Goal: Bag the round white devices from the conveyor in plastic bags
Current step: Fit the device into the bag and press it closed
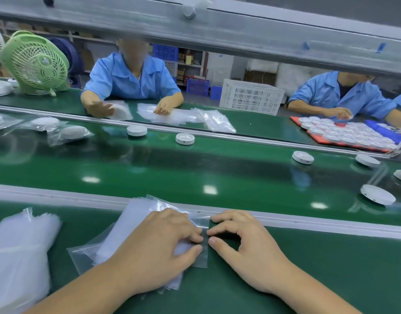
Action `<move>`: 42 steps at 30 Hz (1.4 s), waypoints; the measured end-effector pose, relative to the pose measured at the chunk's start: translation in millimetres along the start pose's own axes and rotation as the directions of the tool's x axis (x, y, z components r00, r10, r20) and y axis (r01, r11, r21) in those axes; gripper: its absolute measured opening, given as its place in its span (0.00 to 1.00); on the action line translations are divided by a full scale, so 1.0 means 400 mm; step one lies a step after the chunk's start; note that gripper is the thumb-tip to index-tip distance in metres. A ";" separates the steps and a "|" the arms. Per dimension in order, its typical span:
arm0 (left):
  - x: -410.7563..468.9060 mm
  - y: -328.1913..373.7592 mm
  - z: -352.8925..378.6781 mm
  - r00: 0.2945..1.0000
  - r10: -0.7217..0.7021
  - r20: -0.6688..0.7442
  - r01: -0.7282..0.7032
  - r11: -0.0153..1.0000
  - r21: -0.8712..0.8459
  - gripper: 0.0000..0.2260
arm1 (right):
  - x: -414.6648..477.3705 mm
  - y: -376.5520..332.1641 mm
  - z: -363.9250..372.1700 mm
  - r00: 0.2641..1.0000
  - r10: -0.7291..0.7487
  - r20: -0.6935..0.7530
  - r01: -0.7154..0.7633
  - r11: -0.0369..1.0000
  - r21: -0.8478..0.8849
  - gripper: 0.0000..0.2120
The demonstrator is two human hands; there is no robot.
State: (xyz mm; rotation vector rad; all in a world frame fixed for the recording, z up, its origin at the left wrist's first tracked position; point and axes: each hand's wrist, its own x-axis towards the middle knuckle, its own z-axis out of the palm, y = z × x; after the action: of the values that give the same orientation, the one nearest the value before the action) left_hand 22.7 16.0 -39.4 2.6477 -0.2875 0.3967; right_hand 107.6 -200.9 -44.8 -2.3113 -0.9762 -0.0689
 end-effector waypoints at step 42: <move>0.004 0.001 -0.008 1.000 -0.021 -0.004 0.021 0.996 0.082 0.19 | -0.011 -0.018 0.009 0.995 0.067 -0.077 -0.071 0.996 -0.044 0.16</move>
State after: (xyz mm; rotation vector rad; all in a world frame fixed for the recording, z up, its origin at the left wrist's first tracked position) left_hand 23.3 17.1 -36.2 2.7277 -0.2469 0.4142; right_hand 99.0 -198.0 -45.2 -2.3653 -0.8644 -0.1516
